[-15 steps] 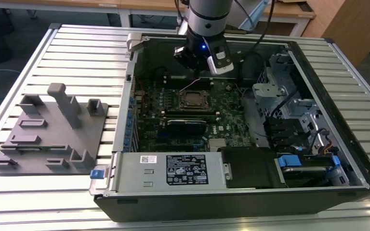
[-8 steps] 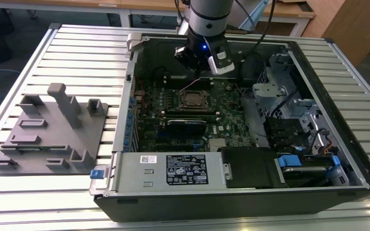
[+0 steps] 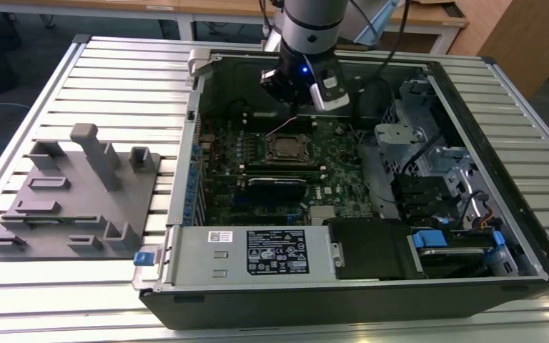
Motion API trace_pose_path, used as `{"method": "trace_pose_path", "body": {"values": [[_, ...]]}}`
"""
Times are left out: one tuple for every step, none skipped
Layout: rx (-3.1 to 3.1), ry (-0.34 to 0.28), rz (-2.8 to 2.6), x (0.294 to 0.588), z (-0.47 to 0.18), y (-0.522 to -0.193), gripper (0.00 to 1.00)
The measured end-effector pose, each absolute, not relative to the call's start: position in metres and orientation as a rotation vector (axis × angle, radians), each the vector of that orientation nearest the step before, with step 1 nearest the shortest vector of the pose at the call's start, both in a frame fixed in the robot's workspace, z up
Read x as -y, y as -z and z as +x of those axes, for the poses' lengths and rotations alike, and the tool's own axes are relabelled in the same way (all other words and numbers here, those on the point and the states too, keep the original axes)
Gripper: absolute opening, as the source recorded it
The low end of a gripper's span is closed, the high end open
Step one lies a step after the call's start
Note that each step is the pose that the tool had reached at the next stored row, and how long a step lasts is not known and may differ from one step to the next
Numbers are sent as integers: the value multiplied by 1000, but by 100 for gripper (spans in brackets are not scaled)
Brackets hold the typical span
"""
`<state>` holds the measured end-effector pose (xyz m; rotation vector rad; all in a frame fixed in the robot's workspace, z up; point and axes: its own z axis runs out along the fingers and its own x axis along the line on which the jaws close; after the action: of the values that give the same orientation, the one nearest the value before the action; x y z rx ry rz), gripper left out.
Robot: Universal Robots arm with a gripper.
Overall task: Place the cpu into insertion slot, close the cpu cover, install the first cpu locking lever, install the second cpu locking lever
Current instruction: 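Install the first cpu locking lever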
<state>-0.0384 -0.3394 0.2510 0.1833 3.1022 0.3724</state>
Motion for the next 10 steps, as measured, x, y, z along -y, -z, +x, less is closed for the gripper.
{"method": "trace_pose_path", "body": {"values": [[-3102, -373, 183, 339, -37, -251, 10], [-3102, -373, 183, 339, -36, -251, 10], [-3102, -373, 183, 339, -35, -251, 10], [-3102, -373, 183, 339, -34, -250, 10], [-3102, -373, 183, 339, -34, -250, 10], [-3102, -372, 183, 339, -34, -249, 10], [-3102, -372, 183, 339, -34, -248, 10], [-3102, -372, 183, 339, -34, -247, 10], [-3102, -373, 183, 339, -34, -246, 10], [-3102, -372, 183, 339, -34, -245, 10]]}}
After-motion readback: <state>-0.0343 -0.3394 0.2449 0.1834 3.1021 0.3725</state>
